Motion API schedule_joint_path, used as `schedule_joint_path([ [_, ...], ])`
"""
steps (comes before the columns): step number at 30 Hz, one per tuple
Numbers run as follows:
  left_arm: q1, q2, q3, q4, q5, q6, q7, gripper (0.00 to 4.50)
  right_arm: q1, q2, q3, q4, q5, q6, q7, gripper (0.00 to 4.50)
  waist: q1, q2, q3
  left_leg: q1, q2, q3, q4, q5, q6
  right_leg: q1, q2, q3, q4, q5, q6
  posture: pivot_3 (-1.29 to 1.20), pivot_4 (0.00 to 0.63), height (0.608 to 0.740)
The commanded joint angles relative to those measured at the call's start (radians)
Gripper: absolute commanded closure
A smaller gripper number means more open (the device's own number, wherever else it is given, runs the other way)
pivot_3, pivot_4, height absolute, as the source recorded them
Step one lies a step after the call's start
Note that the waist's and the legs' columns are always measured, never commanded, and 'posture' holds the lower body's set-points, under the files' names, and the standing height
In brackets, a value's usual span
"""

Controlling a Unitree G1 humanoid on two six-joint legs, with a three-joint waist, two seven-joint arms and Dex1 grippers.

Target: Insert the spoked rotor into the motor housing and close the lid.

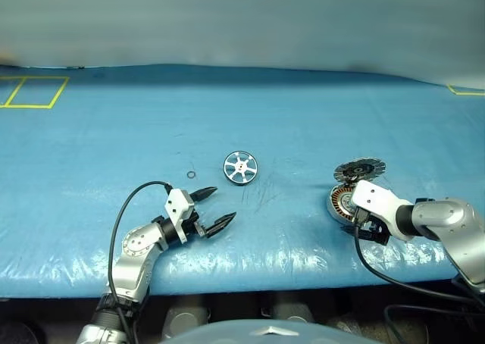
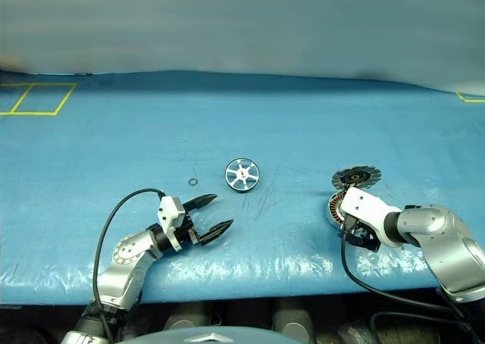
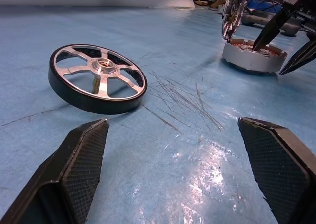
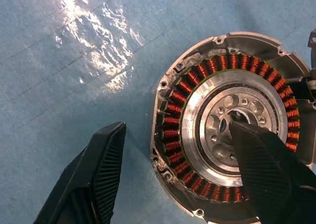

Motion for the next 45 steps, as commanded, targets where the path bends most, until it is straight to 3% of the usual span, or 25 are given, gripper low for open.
schedule_joint_path([
  [1,0.004,-0.004,-0.007,-0.035,0.000,-0.007,0.003,0.00,-0.012,0.004,0.035,0.010,-0.019,0.012,-0.006,2.14,0.000,0.000,0.000,0.000,0.000,0.000,0.000,0.000,0.000,0.000,0.000,0.000,0.000,0.000,0.000,0.00,0.150,0.740],
  [3,0.005,-0.004,-0.009,-0.031,0.005,-0.011,0.004,0.00,-0.021,-0.003,0.052,0.005,-0.030,0.004,0.000,2.59,-0.001,-0.003,-0.002,0.001,0.000,0.000,0.000,0.000,0.000,0.000,0.000,0.000,0.000,0.000,0.000,0.00,0.150,0.740],
  [16,0.022,-0.003,0.000,-0.019,-0.004,-0.031,0.000,0.00,-0.216,0.032,0.154,-0.116,-0.011,0.043,0.073,2.60,-0.016,-0.001,0.000,0.000,0.002,0.001,0.002,0.000,0.000,-0.001,0.001,0.000,0.001,0.000,0.000,0.00,0.150,0.740],
  [25,0.038,-0.017,0.002,-0.009,0.000,-0.041,0.016,0.00,-0.438,0.161,0.340,-0.205,0.040,0.123,0.141,2.60,-0.012,0.001,0.001,-0.002,0.001,-0.001,0.001,0.000,0.000,-0.002,0.000,-0.001,0.000,0.002,-0.003,0.00,0.150,0.740],
  [40,0.074,-0.024,0.010,0.024,-0.007,-0.085,0.008,0.00,-0.621,0.230,0.605,-0.130,-0.088,0.189,0.150,2.60,-0.020,0.001,0.001,-0.001,0.001,0.000,0.001,0.000,0.001,-0.002,-0.002,-0.002,0.000,0.002,-0.004,0.00,0.150,0.740],
  [45,0.067,-0.031,0.009,0.042,-0.006,-0.099,0.010,0.00,-0.647,0.265,0.632,-0.094,-0.114,0.249,0.125,2.60,-0.024,0.002,0.000,0.000,0.001,0.000,0.002,0.000,0.001,-0.002,-0.002,-0.002,0.001,0.003,-0.004,0.00,0.150,0.740],
])
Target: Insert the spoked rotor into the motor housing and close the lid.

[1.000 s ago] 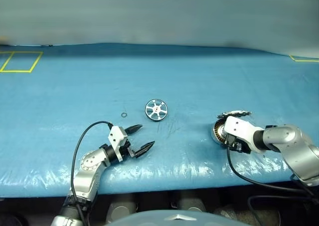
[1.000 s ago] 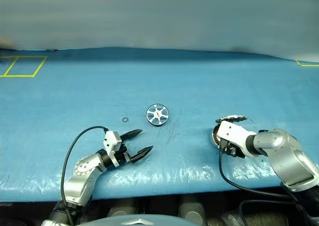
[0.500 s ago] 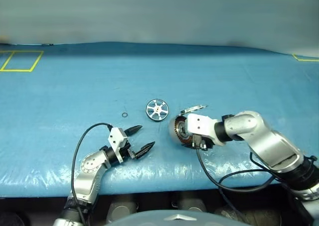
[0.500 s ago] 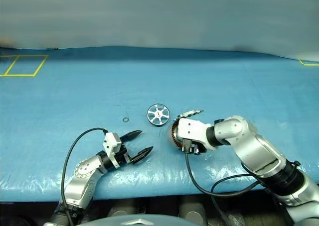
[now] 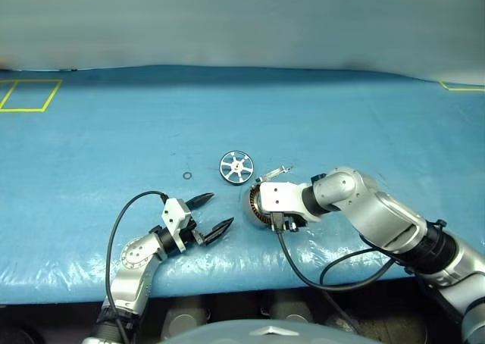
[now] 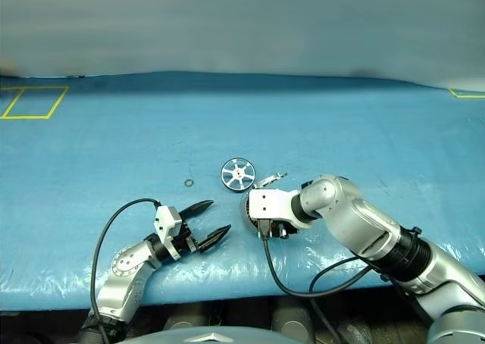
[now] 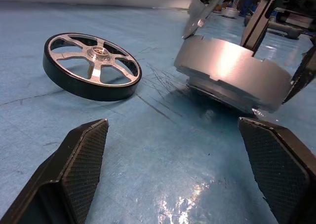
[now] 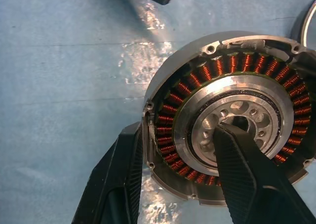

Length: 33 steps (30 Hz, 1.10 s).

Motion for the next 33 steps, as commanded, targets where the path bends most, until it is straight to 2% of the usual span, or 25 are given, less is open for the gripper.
schedule_joint_path([
  [1,0.001,-0.008,0.002,0.026,-0.001,-0.018,-0.003,0.00,-0.018,0.005,0.003,0.004,-0.011,0.037,-0.006,2.60,0.000,0.000,0.000,0.000,0.000,0.000,0.000,0.000,0.000,0.000,0.000,0.000,0.000,0.000,0.000,0.00,0.150,0.740],
  [16,-0.019,-0.002,0.003,0.041,-0.001,-0.018,-0.007,0.00,-0.033,-0.030,0.070,-0.111,0.035,0.152,0.054,2.60,0.000,0.003,-0.002,0.001,0.000,-0.003,0.000,0.000,0.000,-0.001,-0.002,-0.004,0.000,0.000,-0.001,0.00,0.150,0.740],
  [25,-0.011,0.002,-0.001,0.015,0.000,-0.002,0.004,0.00,-0.040,0.047,0.058,-0.056,0.043,0.211,-0.021,2.60,-0.004,0.003,-0.004,0.003,0.000,-0.003,0.000,0.000,-0.001,0.001,-0.003,-0.006,0.000,-0.001,-0.001,0.00,0.150,0.740],
  [30,-0.003,0.006,-0.004,-0.023,-0.003,0.019,0.016,0.00,-0.045,0.069,0.043,-0.053,0.077,0.241,-0.028,1.08,-0.003,0.003,-0.003,0.002,0.000,-0.003,0.000,0.001,-0.001,-0.001,-0.004,-0.006,0.000,0.000,-0.001,0.00,0.150,0.740],
  [33,0.002,0.008,-0.005,-0.057,-0.004,0.043,0.029,0.00,-0.070,0.096,0.006,-0.061,0.103,0.259,-0.047,1.08,-0.002,0.003,-0.003,0.000,-0.001,-0.004,-0.001,0.000,0.000,-0.001,-0.004,-0.007,-0.001,0.000,-0.001,0.00,0.150,0.740],
])
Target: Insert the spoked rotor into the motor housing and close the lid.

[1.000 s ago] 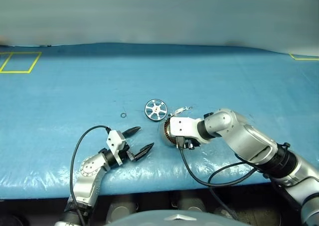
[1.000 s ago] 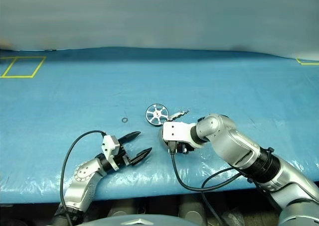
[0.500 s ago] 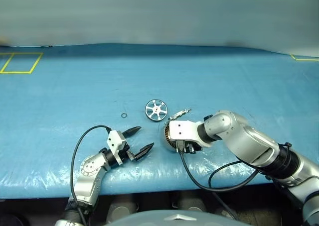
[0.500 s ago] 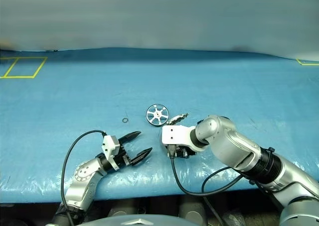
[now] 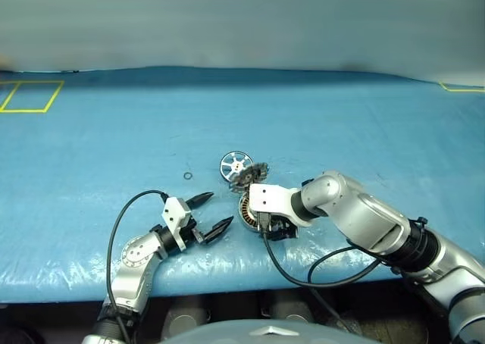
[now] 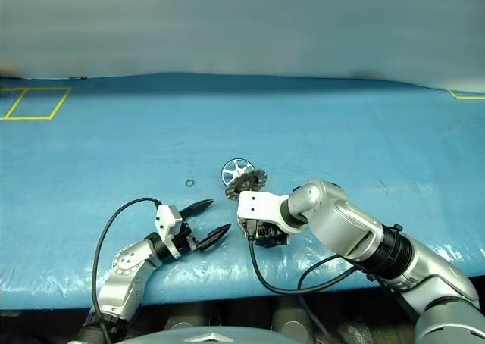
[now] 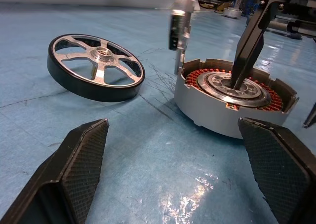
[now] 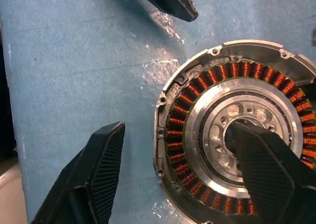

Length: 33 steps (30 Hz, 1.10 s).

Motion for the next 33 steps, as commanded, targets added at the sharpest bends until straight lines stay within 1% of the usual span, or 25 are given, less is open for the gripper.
schedule_joint_path([
  [1,0.007,0.003,0.000,-0.056,0.000,0.025,0.019,0.00,-0.039,0.028,-0.067,-0.016,0.042,0.021,-0.022,1.08,0.000,0.000,0.000,-0.001,0.000,0.000,0.000,0.000,0.000,0.000,0.000,0.000,0.000,0.000,0.000,0.00,0.150,0.740],
  [6,0.010,0.009,-0.002,-0.070,-0.006,0.038,0.014,0.00,-0.060,0.038,-0.149,-0.064,0.104,0.049,-0.041,1.08,0.000,0.000,0.001,-0.003,0.000,0.000,0.000,0.000,0.000,0.000,0.000,0.000,0.000,0.000,0.000,0.00,0.150,0.740],
  [11,0.008,0.017,0.002,-0.070,-0.006,0.030,0.007,0.00,-0.018,0.007,-0.215,-0.151,0.169,0.076,-0.062,1.08,0.001,0.000,0.001,-0.003,0.000,0.000,-0.002,0.000,0.000,0.000,0.000,-0.001,-0.001,0.000,0.000,0.00,0.150,0.740],
  [14,0.010,0.032,0.008,-0.080,-0.006,0.024,-0.004,0.00,0.073,-0.029,-0.295,-0.191,0.222,0.074,-0.072,1.08,0.003,0.000,0.001,-0.004,-0.001,-0.001,-0.002,0.000,0.000,0.000,-0.001,-0.002,-0.002,-0.001,0.000,0.00,0.150,0.740],
  [16,0.011,0.039,0.020,-0.100,-0.022,0.026,-0.002,0.00,0.167,-0.058,-0.358,-0.196,0.229,0.035,-0.101,1.08,0.004,0.000,0.001,-0.004,-0.001,-0.001,-0.003,0.000,0.000,0.001,-0.001,-0.002,-0.002,-0.001,0.000,0.00,0.150,0.740],
  [17,0.011,0.041,0.027,-0.110,-0.030,0.028,0.002,0.00,0.217,-0.053,-0.404,-0.199,0.240,0.028,-0.121,1.08,0.003,0.000,0.001,-0.004,-0.001,-0.001,-0.003,0.000,0.000,0.001,-0.001,-0.002,-0.002,-0.001,0.000,0.00,0.150,0.740],
  [20,0.010,0.042,0.040,-0.123,-0.036,0.025,0.014,0.00,0.335,0.037,-0.565,-0.209,0.322,0.012,-0.161,1.08,0.001,0.000,0.001,-0.004,-0.001,-0.001,-0.003,0.000,0.000,0.001,-0.001,-0.002,-0.002,-0.001,0.000,0.00,0.150,0.740],
  [22,0.014,0.046,0.048,-0.126,-0.034,0.030,0.020,0.00,0.447,0.050,-0.604,-0.226,0.281,-0.113,-0.215,1.08,0.002,0.000,0.001,-0.004,0.000,-0.001,-0.003,0.000,0.000,0.001,0.001,-0.001,-0.001,-0.001,0.000,0.00,0.150,0.740],
  [24,0.001,0.048,0.055,-0.131,-0.039,0.047,0.026,0.00,0.616,0.125,-0.662,-0.210,0.253,-0.248,-0.299,1.08,0.009,-0.002,0.000,-0.004,0.000,-0.001,-0.003,0.000,0.000,0.001,0.001,-0.002,-0.002,-0.003,0.003,0.00,0.150,0.740],
  [26,-0.011,0.050,0.055,-0.138,-0.042,0.058,0.023,0.00,0.699,0.222,-0.721,-0.200,0.279,-0.315,-0.360,1.08,0.015,-0.001,0.001,-0.004,-0.001,-0.003,-0.004,0.000,0.000,0.002,0.001,-0.003,-0.001,-0.007,0.006,0.00,0.150,0.740],
  [29,-0.027,0.048,0.059,-0.146,-0.063,0.078,0.014,0.00,0.756,0.281,-0.728,-0.190,0.272,-0.404,-0.403,1.08,0.008,0.001,0.002,-0.004,-0.001,0.001,-0.003,0.000,0.000,0.001,0.002,0.001,0.000,-0.006,0.008,0.00,0.150,0.740],
  [31,-0.040,0.047,0.055,-0.145,-0.061,0.085,0.013,0.00,0.779,0.294,-0.692,-0.153,0.215,-0.507,-0.433,1.08,0.003,0.000,0.002,-0.001,-0.001,0.001,-0.002,0.000,0.000,0.003,0.002,0.003,0.000,-0.005,0.009,0.00,0.150,0.740],
  [33,-0.048,0.039,0.051,-0.136,-0.047,0.087,0.027,0.00,0.788,0.329,-0.670,-0.088,0.162,-0.599,-0.491,1.08,0.001,0.000,0.002,0.002,-0.001,0.001,-0.002,0.000,0.000,0.002,0.002,0.003,-0.001,-0.005,0.009,0.00,0.150,0.740],
])
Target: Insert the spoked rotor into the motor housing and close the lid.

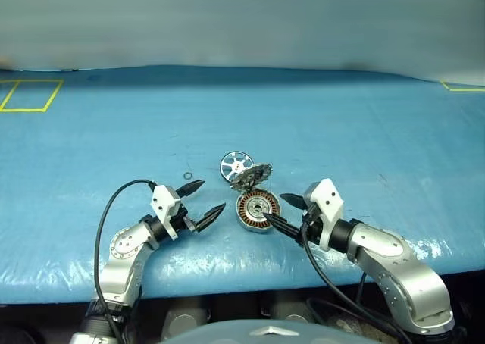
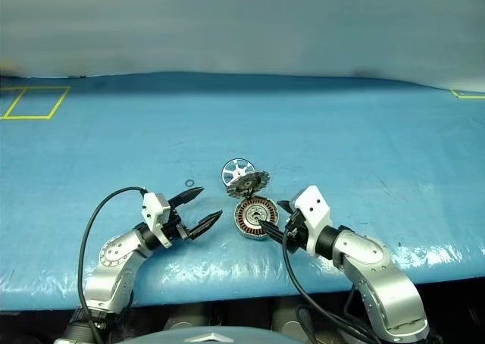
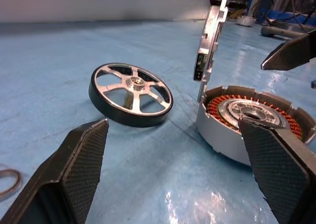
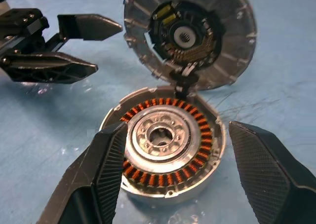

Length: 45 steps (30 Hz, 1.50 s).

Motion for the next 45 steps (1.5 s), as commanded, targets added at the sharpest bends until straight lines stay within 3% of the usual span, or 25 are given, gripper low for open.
schedule_joint_path([
  [1,-0.011,-0.011,-0.001,-0.030,0.007,-0.007,0.018,0.00,0.009,0.062,0.022,0.067,-0.048,-0.144,-0.076,1.08,0.000,0.000,0.000,0.001,0.000,0.000,0.000,0.000,0.000,0.000,0.000,0.000,0.000,0.000,0.000,0.00,0.150,0.740],
  [7,0.013,-0.015,0.020,-0.039,0.021,-0.023,0.061,0.00,0.017,0.133,0.079,0.086,-0.018,-0.184,-0.088,1.08,0.000,0.000,0.000,-0.003,0.000,0.000,-0.002,0.000,0.000,0.001,0.003,0.004,0.001,0.002,-0.004,0.00,0.150,0.740],
  [19,-0.033,0.025,0.090,0.002,0.089,-0.079,0.147,0.00,0.007,0.083,0.092,0.064,0.024,-0.142,-0.080,1.08,0.002,0.000,0.000,-0.002,0.001,0.000,-0.001,0.000,0.000,0.000,0.002,0.004,0.001,0.000,-0.002,0.00,0.150,0.740],
  [23,-0.114,0.029,0.144,0.092,0.143,-0.122,0.249,0.00,-0.012,0.083,0.094,0.063,0.041,-0.122,-0.088,1.08,0.002,-0.001,0.000,-0.002,0.001,0.001,-0.001,0.000,0.000,0.001,0.003,0.004,0.001,0.001,-0.004,0.00,0.150,0.740],
  [29,-0.166,0.036,0.153,0.172,0.168,-0.074,0.291,0.00,0.000,0.084,0.096,0.051,0.050,-0.106,-0.109,1.08,0.002,-0.001,0.000,-0.002,0.000,0.001,-0.002,0.000,0.000,0.001,0.003,0.005,0.000,0.003,-0.005,0.00,0.150,0.740],
  [38,-0.219,0.066,0.094,0.189,0.157,0.094,0.191,0.00,0.014,0.072,0.098,0.042,0.043,-0.099,-0.139,1.08,0.002,-0.001,0.000,-0.002,0.000,0.002,-0.001,0.001,-0.001,0.002,0.003,0.005,0.001,0.001,0.000,0.00,0.150,0.740],
  [45,-0.197,0.054,0.070,0.253,0.212,0.091,0.236,0.00,0.026,0.066,0.110,0.035,0.034,-0.096,-0.163,1.08,0.000,-0.002,0.000,-0.001,0.001,0.002,-0.002,0.000,-0.001,0.001,0.004,0.006,0.001,0.003,-0.003,0.00,0.150,0.740],
])
